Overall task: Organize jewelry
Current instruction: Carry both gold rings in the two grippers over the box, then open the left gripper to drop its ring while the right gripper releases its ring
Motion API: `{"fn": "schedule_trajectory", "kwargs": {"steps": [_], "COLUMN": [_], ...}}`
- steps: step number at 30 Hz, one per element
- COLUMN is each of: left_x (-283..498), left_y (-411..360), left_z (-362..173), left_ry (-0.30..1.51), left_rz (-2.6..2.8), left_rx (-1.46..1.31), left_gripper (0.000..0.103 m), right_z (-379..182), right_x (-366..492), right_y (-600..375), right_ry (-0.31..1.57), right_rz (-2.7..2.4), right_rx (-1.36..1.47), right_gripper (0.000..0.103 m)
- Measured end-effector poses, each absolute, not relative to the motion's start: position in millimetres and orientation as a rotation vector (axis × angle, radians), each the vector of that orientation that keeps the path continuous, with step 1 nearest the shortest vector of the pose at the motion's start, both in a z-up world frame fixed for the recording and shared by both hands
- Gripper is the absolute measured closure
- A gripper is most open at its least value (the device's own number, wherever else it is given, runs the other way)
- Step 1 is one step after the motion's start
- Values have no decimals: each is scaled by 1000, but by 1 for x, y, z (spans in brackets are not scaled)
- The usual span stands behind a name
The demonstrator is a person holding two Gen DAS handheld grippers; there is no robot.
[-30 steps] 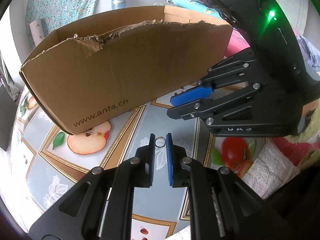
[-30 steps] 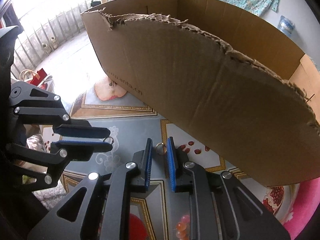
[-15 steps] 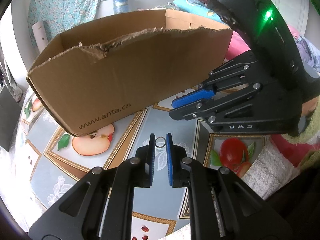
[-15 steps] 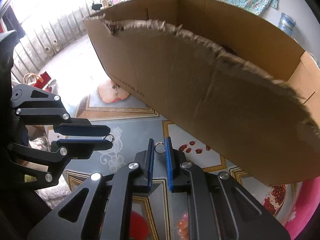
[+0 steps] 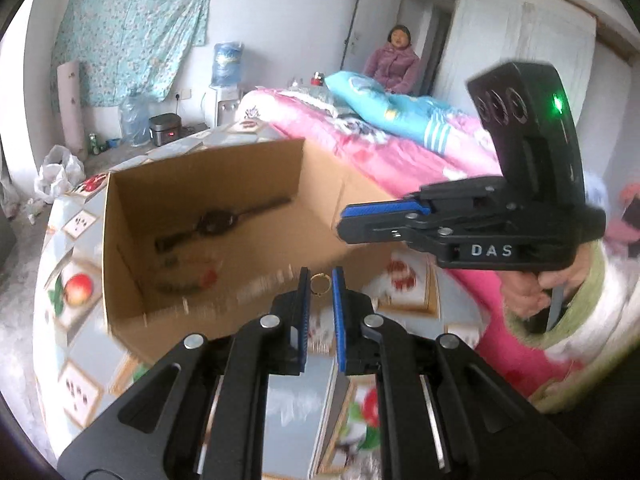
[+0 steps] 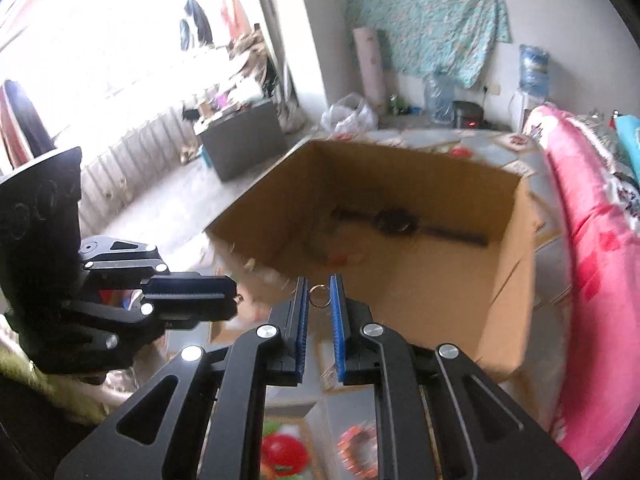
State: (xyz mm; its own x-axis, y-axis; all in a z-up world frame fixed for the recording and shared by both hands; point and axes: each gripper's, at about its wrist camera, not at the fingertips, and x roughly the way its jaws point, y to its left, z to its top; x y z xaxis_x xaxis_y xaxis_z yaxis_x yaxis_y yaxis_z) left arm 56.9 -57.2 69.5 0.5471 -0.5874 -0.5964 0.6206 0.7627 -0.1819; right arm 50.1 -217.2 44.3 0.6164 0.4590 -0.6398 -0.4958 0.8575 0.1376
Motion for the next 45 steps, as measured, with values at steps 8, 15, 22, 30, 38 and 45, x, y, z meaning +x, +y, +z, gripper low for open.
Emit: {"fn": "schedule_trajectory", "kwargs": {"steps": [8, 15, 22, 30, 38, 45], "left_x": [186, 245, 260, 258, 260, 212], "left_y": [-79, -88, -81, -60, -40, -45], "left_z": [42, -17, -41, -50, -20, 48], "left_ry": [1089, 1402, 1521, 1523, 1396, 1082], "left_rz": [-658, -538, -402, -300, -295, -339], "left_rx": [-97, -271, -379, -467, -481, -347], "left_gripper": [93, 93, 82, 65, 62, 51], "right_z": [19, -17, -34, -31, -1, 65], "right_x": [167, 215, 235, 238, 230, 200], "right_y": [-231, -210, -202, -210, -234, -269], "right_ry": [1087, 1277, 1334, 1305, 1232, 1011], "right_rz": [522, 529, 558, 594, 582, 573], "right_rx": [-52, -241, -349, -334, -255, -92], "right_gripper": [92, 92, 91, 91, 91, 77]}}
